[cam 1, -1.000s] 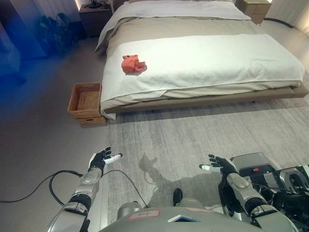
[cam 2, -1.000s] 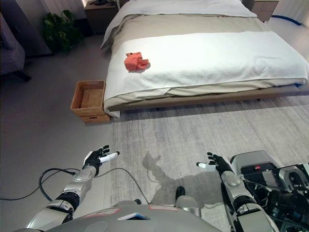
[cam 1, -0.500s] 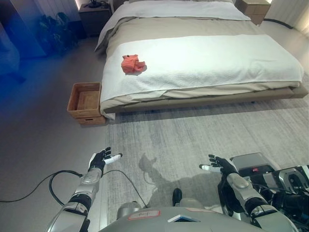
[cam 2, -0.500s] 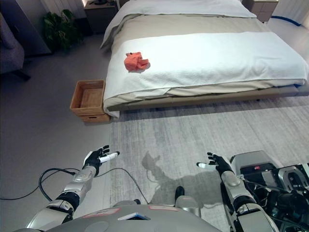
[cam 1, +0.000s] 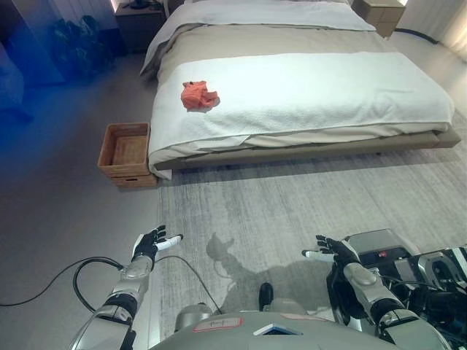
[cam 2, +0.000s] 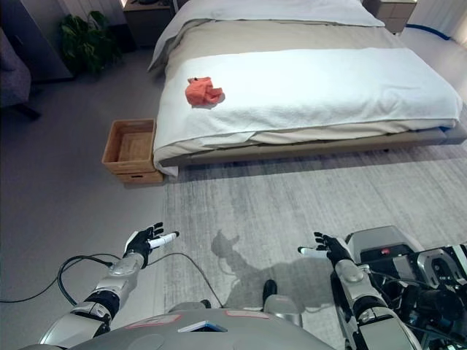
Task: Put the clothes on the bed into the basket.
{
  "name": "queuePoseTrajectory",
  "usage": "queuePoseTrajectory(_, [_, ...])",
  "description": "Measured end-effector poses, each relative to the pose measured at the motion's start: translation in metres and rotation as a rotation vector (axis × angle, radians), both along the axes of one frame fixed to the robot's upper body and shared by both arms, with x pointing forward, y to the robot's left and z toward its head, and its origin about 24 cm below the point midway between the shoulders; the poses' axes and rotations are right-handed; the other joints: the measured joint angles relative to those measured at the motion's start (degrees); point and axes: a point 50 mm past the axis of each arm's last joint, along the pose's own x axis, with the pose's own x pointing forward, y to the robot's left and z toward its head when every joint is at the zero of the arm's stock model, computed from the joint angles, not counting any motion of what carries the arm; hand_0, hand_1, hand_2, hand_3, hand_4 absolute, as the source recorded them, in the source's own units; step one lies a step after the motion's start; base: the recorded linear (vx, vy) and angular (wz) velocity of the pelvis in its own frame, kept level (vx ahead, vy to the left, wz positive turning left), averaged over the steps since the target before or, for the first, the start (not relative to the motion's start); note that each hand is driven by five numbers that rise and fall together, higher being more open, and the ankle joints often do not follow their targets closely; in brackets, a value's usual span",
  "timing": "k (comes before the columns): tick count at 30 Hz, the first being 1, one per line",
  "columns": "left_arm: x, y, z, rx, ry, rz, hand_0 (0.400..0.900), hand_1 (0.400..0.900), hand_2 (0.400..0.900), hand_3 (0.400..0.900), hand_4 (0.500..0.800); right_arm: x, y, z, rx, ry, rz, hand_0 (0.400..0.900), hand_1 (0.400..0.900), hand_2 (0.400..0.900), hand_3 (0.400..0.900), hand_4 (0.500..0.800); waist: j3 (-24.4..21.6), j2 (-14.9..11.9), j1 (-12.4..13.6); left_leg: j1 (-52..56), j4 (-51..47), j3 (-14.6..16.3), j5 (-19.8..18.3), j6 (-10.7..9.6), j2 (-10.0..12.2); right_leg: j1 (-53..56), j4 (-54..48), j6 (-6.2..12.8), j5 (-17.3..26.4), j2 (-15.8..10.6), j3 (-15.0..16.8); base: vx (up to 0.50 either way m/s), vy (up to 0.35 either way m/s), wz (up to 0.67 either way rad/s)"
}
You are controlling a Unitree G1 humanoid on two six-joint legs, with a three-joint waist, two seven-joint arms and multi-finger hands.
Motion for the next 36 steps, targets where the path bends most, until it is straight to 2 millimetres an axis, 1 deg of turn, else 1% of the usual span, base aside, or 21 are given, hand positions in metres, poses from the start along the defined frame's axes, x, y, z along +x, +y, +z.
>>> queuePoseTrajectory(3, [0.005, -0.001, 0.002, 0.001, -0.011, -0.006, 0.900, 0.900, 0.900, 0.900, 0.800, 0.001, -0.001, 0.000, -0.001, -0.001, 0.000, 0.900, 0.900, 0.900, 0.900, 0.800, 0.6, -0.4, 0.0, -0.7, 0.7, -0.3, -0.1, 0.5, -1.0, -1.0, 1.6, -0.15, -0.1, -1.3, 0.1, 0.00, 0.198, 0.18])
queuePoseTrajectory(6, [0.015, -0.009, 0.005, 0.002, -0.023, -0.060, 0.900, 0.900, 0.900, 0.900, 0.800, 0.001, -0.005, 0.002, -0.013, -0.001, -0.004, 0.900, 0.900, 0.900, 0.900, 0.800, 2.0, -0.5, -0.1, -1.3, 1.8, -1.3, -0.7, 3.2, -3.7, -4.2, 8.8, 0.54, -2.0, -4.4, -0.1, 0.00, 0.306, 0.17])
queuePoseTrajectory(8, [0.023, -0.014, 0.007, 0.003, -0.035, -0.088, 0.900, 0.900, 0.900, 0.900, 0.800, 0.001, -0.006, 0.002, -0.014, 0.000, -0.010, 0.900, 0.900, 0.900, 0.900, 0.800, 3.6, -1.3, -0.2, -1.0, 3.3, -1.5, -2.1, 5.4, -7.0, -6.3, 15.4, 1.42, -3.2, -7.2, 0.8, -0.01, 0.279, 0.14])
queuePoseTrajectory(10, [0.029, -0.017, 0.010, 0.006, -0.048, -0.102, 0.900, 0.900, 0.900, 0.900, 0.800, 0.002, -0.004, 0.001, -0.006, 0.005, -0.011, 0.900, 0.900, 0.900, 0.900, 0.800, 5.2, -0.1, -0.1, -1.2, 4.3, -1.6, -2.9, 7.1, -6.8, -9.8, 22.4, 2.99, 0.0, -8.4, 2.2, 0.08, 0.163, 0.18])
queuePoseTrajectory(11, [0.031, -0.015, 0.011, 0.011, -0.053, -0.102, 0.900, 0.900, 0.900, 0.900, 0.800, 0.001, -0.001, -0.001, 0.004, 0.011, -0.011, 0.900, 0.900, 0.900, 0.900, 0.800, 5.5, 0.0, -0.1, -1.2, 4.4, -1.6, -3.2, 7.4, -7.1, -11.4, 25.1, 3.03, 1.8, -8.8, 2.2, 0.16, 0.067, 0.28])
queuePoseTrajectory(13, [0.031, -0.013, 0.012, 0.014, -0.053, -0.099, 0.900, 0.900, 0.900, 0.900, 0.800, -0.004, 0.002, -0.004, 0.024, 0.032, -0.008, 0.900, 0.900, 0.900, 0.900, 0.800, 6.0, 0.3, -0.4, -0.6, 4.3, -2.5, -3.4, 9.9, -7.1, -14.4, 29.9, 2.97, 1.6, -10.1, 1.4, 0.23, 0.006, 0.23])
queuePoseTrajectory(15, [0.030, -0.010, 0.012, 0.021, -0.048, -0.094, 0.900, 0.900, 0.900, 0.900, 0.800, -0.005, 0.003, -0.005, 0.029, 0.034, -0.008, 0.900, 0.900, 0.900, 0.900, 0.800, 6.3, 0.5, -1.0, -0.8, 4.4, -3.7, -3.2, 12.0, -7.0, -14.7, 28.0, 3.17, 1.7, -10.4, 1.4, 0.29, -0.043, 0.34])
queuePoseTrajectory(17, [0.027, -0.007, 0.009, 0.028, -0.028, -0.082, 0.900, 0.900, 0.900, 0.900, 0.800, -0.003, 0.004, -0.004, 0.032, 0.026, -0.012, 0.900, 0.900, 0.900, 0.900, 0.800, 6.4, 0.5, -1.8, -0.7, 4.5, -4.4, -3.1, 12.7, -7.1, -14.7, 22.9, 3.75, 2.0, -10.8, 1.7, 0.33, -0.060, 0.43])
queuePoseTrajectory(21, [0.022, -0.002, 0.007, 0.039, -0.003, -0.057, 0.900, 0.900, 0.900, 0.900, 0.800, -0.003, 0.009, -0.005, 0.048, 0.018, -0.015, 0.900, 0.900, 0.900, 0.900, 0.800, 7.3, -1.2, -5.0, 0.0, 3.8, -6.6, -3.3, 12.7, -7.2, -14.6, 4.6, 8.11, 4.8, -10.7, 4.0, 0.29, -0.014, 0.40])
queuePoseTrajectory(23, [0.020, -0.002, 0.006, 0.041, 0.004, -0.054, 0.900, 0.900, 0.900, 0.900, 0.800, -0.008, 0.013, -0.009, 0.061, 0.037, -0.022, 0.900, 0.900, 0.900, 0.900, 0.800, 7.3, -2.4, -6.0, 0.5, 2.5, -8.2, -4.3, 11.3, -6.5, -14.3, 2.6, 8.40, 4.6, -9.5, 5.1, 0.28, -0.022, 0.34])
queuePoseTrajectory(24, [0.019, -0.001, 0.005, 0.042, 0.008, -0.054, 0.900, 0.900, 0.900, 0.900, 0.800, -0.014, 0.016, -0.013, 0.071, 0.053, -0.030, 0.900, 0.900, 0.900, 0.900, 0.800, 6.6, -3.5, -6.4, 1.2, 1.3, -9.6, -5.2, 9.8, -6.2, -14.0, 4.6, 8.77, 2.2, -8.6, 4.8, 0.31, -0.060, 0.37])
queuePoseTrajectory(25, [0.018, 0.000, 0.005, 0.046, 0.012, -0.051, 0.900, 0.900, 0.900, 0.900, 0.800, -0.023, 0.020, -0.017, 0.087, 0.073, -0.042, 0.900, 0.900, 0.900, 0.900, 0.800, 5.2, -5.4, -6.5, 2.3, -0.8, -11.1, -5.7, 8.0, -6.2, -12.7, 6.3, 8.83, -2.1, -8.6, 4.0, 0.35, -0.081, 0.42])
queuePoseTrajectory(26, [0.022, 0.001, 0.007, 0.050, 0.000, -0.046, 0.900, 0.900, 0.900, 0.900, 0.800, -0.030, 0.023, -0.020, 0.100, 0.086, -0.058, 0.900, 0.900, 0.900, 0.900, 0.800, 4.4, -7.5, -7.1, 1.9, 2.6, -11.2, -6.1, 4.5, -6.9, -11.1, 5.2, 7.83, -2.8, -8.9, 4.9, 0.35, -0.096, 0.42])
queuePoseTrajectory(28, [0.020, -0.014, 0.001, 0.013, 0.011, -0.057, 0.900, 0.900, 0.900, 0.900, 0.800, -0.018, 0.010, -0.012, 0.069, 0.046, -0.059, 0.900, 0.900, 0.900, 0.900, 0.800, 4.8, -3.7, -6.5, -3.4, 16.0, -11.6, -10.9, 0.7, -3.2, -10.4, 6.1, 8.40, -2.4, -5.3, 4.5, 0.35, -0.120, 0.37])
queuePoseTrajectory(29, [0.017, -0.020, -0.002, -0.004, 0.026, -0.057, 0.900, 0.900, 0.900, 0.900, 0.800, -0.012, 0.004, -0.006, 0.053, 0.014, -0.050, 0.900, 0.900, 0.900, 0.900, 0.800, 3.9, -1.3, -7.0, -4.7, 18.0, -12.4, -13.3, -1.6, -1.0, -10.0, 6.6, 8.11, -2.3, -3.4, 2.5, 0.35, -0.160, 0.34])
queuePoseTrajectory(30, [0.018, -0.023, -0.002, -0.013, 0.020, -0.061, 0.900, 0.900, 0.900, 0.900, 0.800, -0.011, -0.001, -0.004, 0.042, 0.009, -0.050, 0.900, 0.900, 0.900, 0.900, 0.800, 2.9, 0.1, -8.2, -3.9, 17.4, -12.8, -14.5, -2.4, 0.4, -10.0, 8.0, 7.63, -1.9, -2.3, 1.3, 0.33, -0.181, 0.32])
queuePoseTrajectory(31, [0.022, -0.026, -0.001, -0.018, 0.005, -0.066, 0.900, 0.900, 0.900, 0.900, 0.800, -0.011, -0.006, -0.002, 0.029, 0.006, -0.049, 0.900, 0.900, 0.900, 0.900, 0.800, 2.2, 1.3, -8.7, -2.9, 14.8, -13.7, -15.0, -1.5, 2.1, -10.9, 10.5, 6.99, -2.1, -1.3, 1.1, 0.30, -0.186, 0.30])
queuePoseTrajectory(32, [0.025, -0.026, 0.001, -0.016, -0.010, -0.066, 0.900, 0.900, 0.900, 0.900, 0.800, -0.012, -0.008, -0.002, 0.022, 0.014, -0.056, 0.900, 0.900, 0.900, 0.900, 0.800, 1.0, 1.2, -9.6, -2.0, 12.1, -13.9, -15.1, -1.2, 2.8, -11.8, 12.2, 4.89, -3.4, -1.1, 0.4, 0.25, -0.166, 0.32])
queuePoseTrajectory(33, [0.030, -0.026, 0.004, -0.015, -0.028, -0.069, 0.900, 0.900, 0.900, 0.900, 0.800, -0.012, -0.011, -0.001, 0.013, 0.015, -0.056, 0.900, 0.900, 0.900, 0.900, 0.800, 0.5, 1.4, -10.1, -1.2, 9.9, -14.0, -14.5, -1.7, 3.6, -12.3, 12.8, 3.94, -4.3, -0.6, -0.3, 0.23, -0.160, 0.33])
queuePoseTrajectory(34, [0.035, -0.028, 0.007, -0.019, -0.042, -0.071, 0.900, 0.900, 0.900, 0.900, 0.800, -0.009, -0.017, 0.003, -0.004, 0.004, -0.054, 0.900, 0.900, 0.900, 0.900, 0.800, 0.3, 2.7, -10.3, -1.3, 8.8, -14.2, -13.0, -1.3, 5.1, -13.3, 14.2, 2.91, -4.9, 0.6, -0.9, 0.25, -0.166, 0.29])
queuePoseTrajectory(36, [0.042, -0.028, 0.011, -0.017, -0.065, -0.066, 0.900, 0.900, 0.900, 0.900, 0.800, -0.002, -0.022, 0.008, -0.027, -0.020, -0.057, 0.900, 0.900, 0.900, 0.900, 0.800, 0.1, 3.2, -11.4, -1.6, 8.0, -14.9, -11.5, -3.3, 6.3, -14.8, 16.3, 0.37, -6.2, 1.2, -2.1, 0.27, -0.178, 0.21])
